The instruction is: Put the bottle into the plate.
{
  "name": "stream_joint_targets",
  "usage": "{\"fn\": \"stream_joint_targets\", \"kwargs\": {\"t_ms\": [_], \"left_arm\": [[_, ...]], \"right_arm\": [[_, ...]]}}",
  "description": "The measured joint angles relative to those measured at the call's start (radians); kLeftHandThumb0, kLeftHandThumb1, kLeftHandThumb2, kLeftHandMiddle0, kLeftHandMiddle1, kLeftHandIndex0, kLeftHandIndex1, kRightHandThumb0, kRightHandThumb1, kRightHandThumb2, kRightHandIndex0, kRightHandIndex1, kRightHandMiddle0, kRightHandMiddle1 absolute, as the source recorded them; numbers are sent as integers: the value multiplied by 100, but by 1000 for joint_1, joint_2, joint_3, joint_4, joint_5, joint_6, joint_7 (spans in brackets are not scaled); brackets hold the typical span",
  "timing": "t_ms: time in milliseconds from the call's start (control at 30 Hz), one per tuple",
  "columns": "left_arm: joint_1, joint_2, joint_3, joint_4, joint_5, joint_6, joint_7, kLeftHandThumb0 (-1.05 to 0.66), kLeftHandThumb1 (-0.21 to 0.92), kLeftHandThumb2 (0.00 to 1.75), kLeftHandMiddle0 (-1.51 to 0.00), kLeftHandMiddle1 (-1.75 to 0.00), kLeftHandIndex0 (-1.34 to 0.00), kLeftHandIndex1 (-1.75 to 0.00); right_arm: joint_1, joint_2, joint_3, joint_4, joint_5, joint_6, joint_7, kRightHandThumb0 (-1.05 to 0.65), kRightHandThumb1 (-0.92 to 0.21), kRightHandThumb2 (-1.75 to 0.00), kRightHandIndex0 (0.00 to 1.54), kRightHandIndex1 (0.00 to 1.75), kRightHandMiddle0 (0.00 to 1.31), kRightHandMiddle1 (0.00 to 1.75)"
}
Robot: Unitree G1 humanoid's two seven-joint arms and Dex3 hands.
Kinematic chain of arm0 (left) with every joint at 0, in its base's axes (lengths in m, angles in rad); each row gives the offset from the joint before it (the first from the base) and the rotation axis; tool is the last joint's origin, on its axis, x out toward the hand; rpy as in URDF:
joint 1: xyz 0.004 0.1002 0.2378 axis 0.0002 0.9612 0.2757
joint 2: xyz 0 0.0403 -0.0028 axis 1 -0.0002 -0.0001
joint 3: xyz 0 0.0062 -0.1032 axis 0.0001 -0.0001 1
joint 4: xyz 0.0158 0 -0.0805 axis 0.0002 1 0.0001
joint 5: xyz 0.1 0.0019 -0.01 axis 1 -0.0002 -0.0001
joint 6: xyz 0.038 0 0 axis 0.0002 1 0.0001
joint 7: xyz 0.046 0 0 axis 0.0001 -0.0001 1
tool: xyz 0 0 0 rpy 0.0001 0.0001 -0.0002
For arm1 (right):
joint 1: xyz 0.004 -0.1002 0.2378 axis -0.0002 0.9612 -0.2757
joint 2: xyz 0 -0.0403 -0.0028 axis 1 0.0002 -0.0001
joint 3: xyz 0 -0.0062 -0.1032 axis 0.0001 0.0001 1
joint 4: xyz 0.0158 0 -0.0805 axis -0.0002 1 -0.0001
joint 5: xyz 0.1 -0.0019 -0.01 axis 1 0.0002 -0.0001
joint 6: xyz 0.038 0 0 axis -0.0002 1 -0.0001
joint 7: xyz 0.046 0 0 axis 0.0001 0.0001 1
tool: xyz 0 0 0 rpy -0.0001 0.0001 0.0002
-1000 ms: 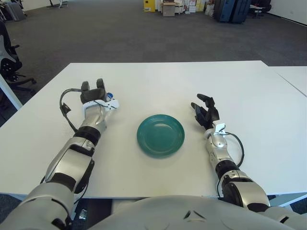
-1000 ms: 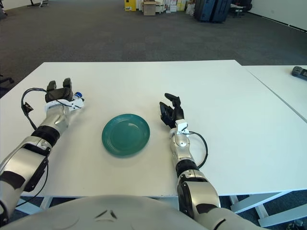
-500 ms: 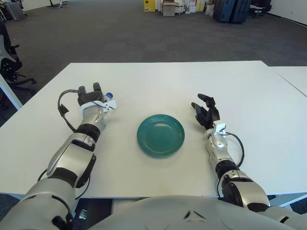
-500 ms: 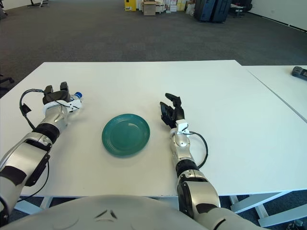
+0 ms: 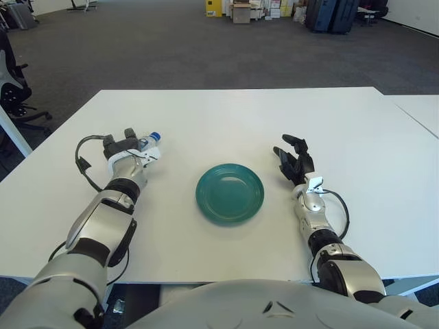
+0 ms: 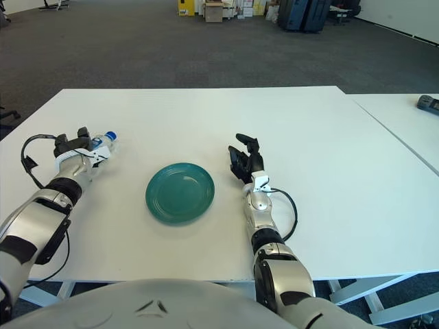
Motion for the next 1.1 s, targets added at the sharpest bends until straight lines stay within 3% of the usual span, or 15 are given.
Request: {"fn": "stream_joint_targets", "kwargs": {"t_ms": [200,400,433,467,500,600,733,833,1100], "left_arm": [[-16,3,29,36,-51,34,7,-105,92,71,-11,-3,-4,-2],[-29,-5,53,63,-91,40,25,-105,92,62,-34,-8,0,-65],[-32,-7,54,67,-95,39,25,-105,92,61,-37,-34,-3,-83],[-33,-8,57,72,-101,35,25,-105,92,60,-37,-80,-5,-114],[-34,-9,60,76,-106,29,25,-105,92,59,-44,-114,-13,-136],[-34,-11,68,90,-117,-2,29,-105,92,58,-61,-155,-29,-162],[-33,-12,74,102,-120,-34,33,-105,92,59,-90,-170,-60,-172],[-29,-11,76,111,-120,-57,37,-105,92,59,-103,-173,-72,-174],[-16,-3,76,116,-116,-106,37,-105,92,62,-119,-175,-85,-175]], "right_arm": [[4,-2,-5,-5,2,0,14,-64,-92,-56,68,19,11,100],[9,-2,-10,-15,2,0,26,-63,-92,-56,69,20,12,101],[10,-2,-11,-16,2,0,26,-63,-92,-56,69,22,12,101],[11,-2,-11,-19,2,0,29,-63,-92,-56,68,24,12,100],[13,-2,-11,-21,2,0,31,-62,-92,-57,67,28,12,100],[17,-4,-11,-31,2,7,37,-61,-92,-58,65,33,12,100],[22,-5,-11,-40,2,18,42,-59,-92,-57,64,40,12,99],[28,-4,-10,-54,2,26,42,-57,-92,-57,63,43,12,99],[47,-3,-10,-84,2,31,43,-56,-92,-57,64,46,11,98]]}}
